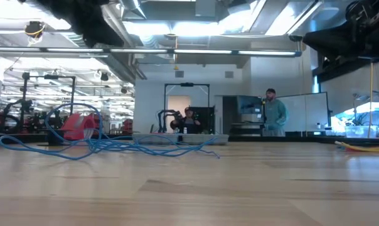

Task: Coil cords
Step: Coil the blue wire into the black spool

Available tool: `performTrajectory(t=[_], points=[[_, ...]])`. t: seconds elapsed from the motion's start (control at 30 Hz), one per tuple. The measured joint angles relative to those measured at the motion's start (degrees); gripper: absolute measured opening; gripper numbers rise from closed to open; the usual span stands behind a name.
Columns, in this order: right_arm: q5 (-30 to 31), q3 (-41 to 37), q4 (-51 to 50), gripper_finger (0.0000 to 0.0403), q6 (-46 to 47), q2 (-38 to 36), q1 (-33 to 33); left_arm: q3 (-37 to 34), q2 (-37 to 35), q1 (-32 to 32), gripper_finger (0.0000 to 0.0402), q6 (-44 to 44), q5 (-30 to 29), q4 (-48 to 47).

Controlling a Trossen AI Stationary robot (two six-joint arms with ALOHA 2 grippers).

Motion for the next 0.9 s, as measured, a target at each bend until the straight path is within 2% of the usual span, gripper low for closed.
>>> performTrajectory(t=[0.2,0.3,0.4,0.53,0.73,0.9], points=[[0.00,0.09,0.04,0.0053,-1.81,0.00,0.00,8.06,11.81,-13.02,0.0000,-6.51,-19.38,-14.97],[0.00,0.12,0.02,0.0053,-2.91,0.00,0.00,8.85,15.68,-16.52,0.0000,-13.45,-23.05,-22.16],[0.00,0.14,0.02,0.0053,-3.11,0.00,0.00,8.90,18.17,-18.06,0.0000,-21.86,-22.50,-27.25],[0.29,0.20,0.07,0.0053,-3.15,0.00,0.00,8.70,21.12,-18.63,0.0005,-33.16,-16.16,-30.52],[0.46,0.23,-0.04,0.0053,-3.14,0.00,0.00,8.70,25.05,-18.32,0.0013,-36.46,-14.16,-32.52],[0.48,0.23,-1.52,0.0053,-3.16,0.00,-0.02,8.66,27.42,-18.29,0.0063,-40.17,-9.86,-36.08]])
